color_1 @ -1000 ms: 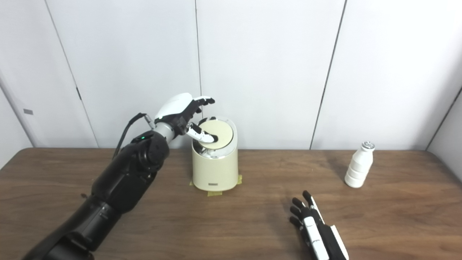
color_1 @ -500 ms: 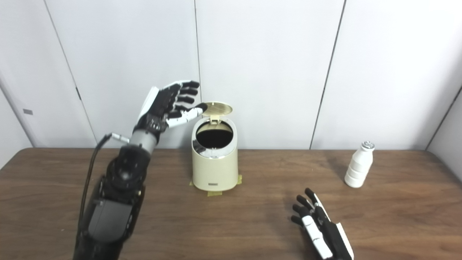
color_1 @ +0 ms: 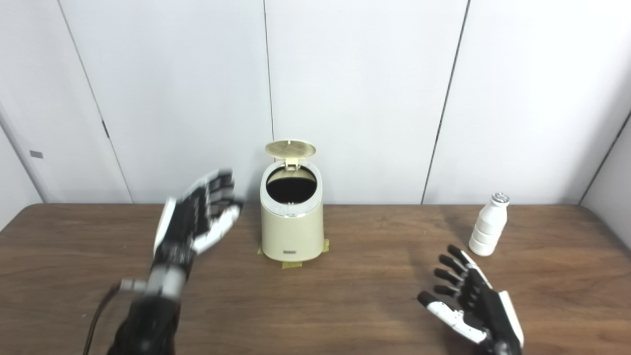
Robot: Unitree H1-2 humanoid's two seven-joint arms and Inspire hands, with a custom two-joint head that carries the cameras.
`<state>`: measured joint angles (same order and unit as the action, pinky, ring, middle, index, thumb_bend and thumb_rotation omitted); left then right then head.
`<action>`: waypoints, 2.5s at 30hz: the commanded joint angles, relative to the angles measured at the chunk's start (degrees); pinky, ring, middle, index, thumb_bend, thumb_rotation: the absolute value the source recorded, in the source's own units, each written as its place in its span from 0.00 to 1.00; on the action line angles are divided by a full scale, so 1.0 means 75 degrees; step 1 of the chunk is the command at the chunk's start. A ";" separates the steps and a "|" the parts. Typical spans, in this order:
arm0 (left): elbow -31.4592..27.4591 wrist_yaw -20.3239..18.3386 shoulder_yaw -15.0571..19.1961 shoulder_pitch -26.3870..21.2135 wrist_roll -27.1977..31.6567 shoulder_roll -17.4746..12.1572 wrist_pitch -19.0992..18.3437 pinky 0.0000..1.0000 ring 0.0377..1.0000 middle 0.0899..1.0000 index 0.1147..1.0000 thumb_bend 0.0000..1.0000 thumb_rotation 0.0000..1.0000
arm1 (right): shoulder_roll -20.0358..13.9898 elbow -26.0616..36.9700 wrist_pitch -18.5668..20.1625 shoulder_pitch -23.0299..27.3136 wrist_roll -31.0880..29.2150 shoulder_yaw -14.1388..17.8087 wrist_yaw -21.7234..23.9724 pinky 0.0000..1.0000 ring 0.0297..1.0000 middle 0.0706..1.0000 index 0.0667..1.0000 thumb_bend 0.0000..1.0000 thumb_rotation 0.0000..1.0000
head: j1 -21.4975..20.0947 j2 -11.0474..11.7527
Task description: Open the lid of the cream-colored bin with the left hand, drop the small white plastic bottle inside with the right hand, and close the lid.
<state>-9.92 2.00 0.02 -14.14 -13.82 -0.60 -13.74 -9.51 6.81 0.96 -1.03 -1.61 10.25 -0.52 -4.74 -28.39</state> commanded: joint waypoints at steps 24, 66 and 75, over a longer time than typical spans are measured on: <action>-0.0633 -0.0736 0.0343 0.0463 0.1196 -0.1064 -0.0182 0.72 0.79 0.84 0.89 0.40 0.16 | 0.0405 0.1195 0.0426 0.0667 0.1647 0.0381 -0.1529 0.67 0.77 0.82 0.82 0.81 0.14 | -0.2974 -0.0451; -0.1544 -0.0695 0.0443 0.0618 0.1248 -0.0871 -0.0722 0.68 0.76 0.81 0.89 0.34 0.00 | -0.1597 -0.1163 0.2491 0.3193 0.3025 0.0137 -0.1514 0.74 0.86 0.90 0.92 0.86 0.19 | -0.3056 -0.0527; -0.1670 -0.0653 0.0387 0.0649 0.1094 -0.0874 -0.0792 0.68 0.75 0.80 0.86 0.34 0.00 | -0.1893 -0.2071 0.2410 0.3510 0.2894 0.0075 -0.1485 0.73 0.84 0.88 0.89 0.85 0.16 | -0.3024 -0.0573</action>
<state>-20.89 -3.12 3.08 -7.74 -5.26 -7.04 -20.85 -21.65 -9.82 21.55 22.21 19.99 10.57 -11.11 -27.33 -32.61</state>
